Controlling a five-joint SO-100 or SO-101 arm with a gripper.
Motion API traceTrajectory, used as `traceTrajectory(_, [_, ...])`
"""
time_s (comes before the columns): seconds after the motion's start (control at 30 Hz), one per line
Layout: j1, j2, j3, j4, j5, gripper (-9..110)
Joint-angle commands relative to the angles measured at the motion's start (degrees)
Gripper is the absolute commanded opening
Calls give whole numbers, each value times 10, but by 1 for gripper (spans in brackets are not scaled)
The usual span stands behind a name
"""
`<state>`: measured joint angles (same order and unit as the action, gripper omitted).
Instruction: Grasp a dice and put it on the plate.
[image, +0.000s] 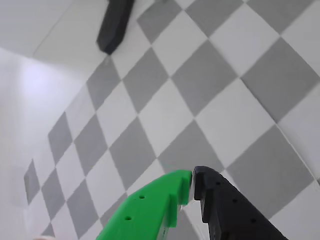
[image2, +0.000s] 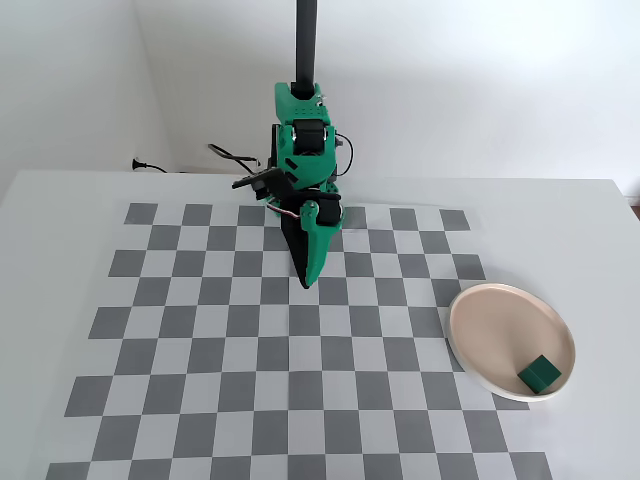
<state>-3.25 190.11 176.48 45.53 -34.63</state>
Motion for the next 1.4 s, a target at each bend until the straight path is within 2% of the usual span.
traceTrajectory(0.0, [7,10,8,-8,89,-4])
traceTrajectory(0.07, [8,10,8,-36,115,-4])
traceTrajectory(0.17, [43,11,8,-44,263,-4])
traceTrajectory(0.27, [48,11,8,10,342,-4])
traceTrajectory(0.33, [40,11,8,51,350,-4])
traceTrajectory(0.4, [18,11,8,78,313,-4])
traceTrajectory(0.8, [32,11,8,81,369,-4])
traceTrajectory(0.93, [33,11,8,81,370,2])
traceTrajectory(1.07, [33,11,8,81,370,-4])
traceTrajectory(1.37, [33,11,8,81,370,-4])
